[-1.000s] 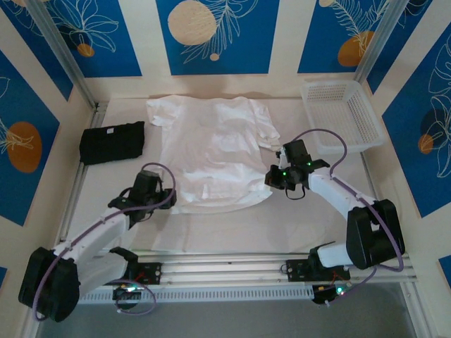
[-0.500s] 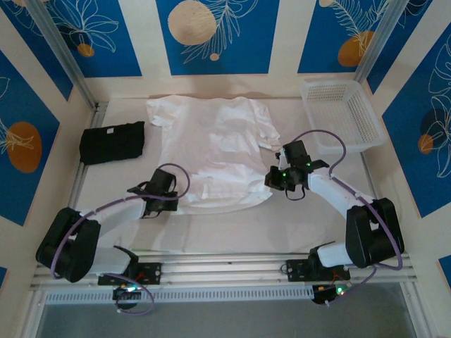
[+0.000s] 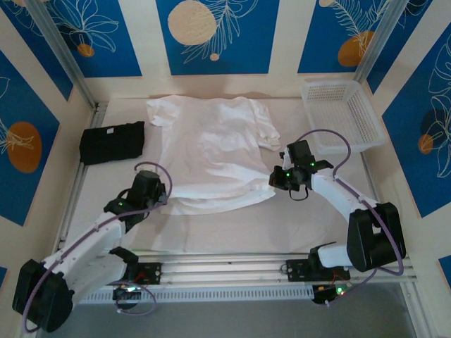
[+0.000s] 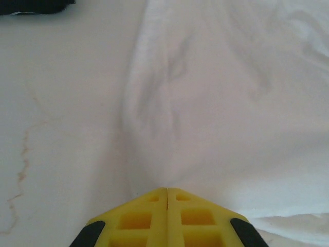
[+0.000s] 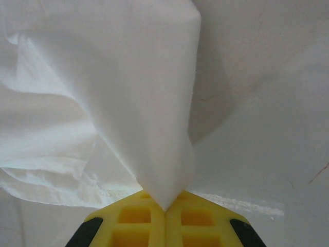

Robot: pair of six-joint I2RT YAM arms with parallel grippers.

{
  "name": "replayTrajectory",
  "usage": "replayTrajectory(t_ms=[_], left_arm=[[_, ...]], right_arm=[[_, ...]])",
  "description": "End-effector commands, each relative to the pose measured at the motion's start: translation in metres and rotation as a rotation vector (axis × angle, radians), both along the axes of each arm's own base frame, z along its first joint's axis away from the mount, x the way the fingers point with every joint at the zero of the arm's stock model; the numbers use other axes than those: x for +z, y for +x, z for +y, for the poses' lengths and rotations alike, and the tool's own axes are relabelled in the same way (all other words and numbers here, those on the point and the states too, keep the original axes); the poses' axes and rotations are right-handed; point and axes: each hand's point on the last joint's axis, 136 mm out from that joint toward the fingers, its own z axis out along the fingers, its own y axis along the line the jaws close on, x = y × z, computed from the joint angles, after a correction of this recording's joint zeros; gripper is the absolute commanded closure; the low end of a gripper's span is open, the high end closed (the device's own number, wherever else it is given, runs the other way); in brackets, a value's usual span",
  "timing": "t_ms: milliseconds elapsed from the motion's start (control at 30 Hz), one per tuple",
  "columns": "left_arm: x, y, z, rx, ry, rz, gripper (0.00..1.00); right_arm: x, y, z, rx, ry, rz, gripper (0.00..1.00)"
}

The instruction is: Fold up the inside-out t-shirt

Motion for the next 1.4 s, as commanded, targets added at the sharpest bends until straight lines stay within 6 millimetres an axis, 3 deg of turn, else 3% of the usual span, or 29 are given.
replayTrajectory(t_ms=[0,67,133,267,400,500,600,700,833,1033,1133,1367], left_arm=[[-0.013,-0.011,0.02,0.068,0.066,0.052,0.87],[-0.012,-0.009,0.018,0.055,0.08,0.062,0.69],[-0.008,-0.004,0.009,0.008,0.095,0.057,0.59],[0.005,0.01,-0.04,-0.205,0.138,-0.021,0.45],[0.004,0.013,-0.12,-0.513,0.116,-0.067,0.42],[-0.008,0.014,-0.166,-0.694,0.167,-0.066,0.41],[-0.03,0.015,-0.193,-0.797,0.196,-0.011,0.4],[-0.048,0.022,-0.205,-0.825,0.219,0.037,0.4],[-0.063,0.034,-0.214,-0.829,0.243,0.064,0.46],[-0.069,0.047,-0.223,-0.814,0.214,0.084,0.83],[-0.054,0.048,-0.229,-0.814,0.164,0.055,1.0],[-0.001,0.034,-0.233,-0.834,-0.004,-0.024,1.0]], right_arm=[[0.002,-0.003,0.004,0.033,0.014,0.0,0.95],[0.002,-0.004,0.005,0.037,0.016,-0.001,0.94],[0.002,-0.004,0.006,0.04,0.021,-0.001,0.95],[0.001,-0.005,0.006,0.044,0.023,0.002,0.94],[0.002,-0.004,0.008,0.047,0.031,0.004,0.95],[0.005,-0.005,0.009,0.052,0.041,0.002,0.94],[0.008,-0.006,0.009,0.055,0.041,-0.001,0.95],[0.01,-0.007,0.008,0.055,0.04,-0.005,0.94],[0.011,-0.008,0.007,0.055,0.04,-0.01,0.94],[0.011,-0.009,0.005,0.053,0.035,-0.012,0.94],[0.012,-0.008,0.002,0.047,0.02,-0.021,0.94],[0.018,0.006,-0.013,0.02,-0.072,-0.063,0.91]])
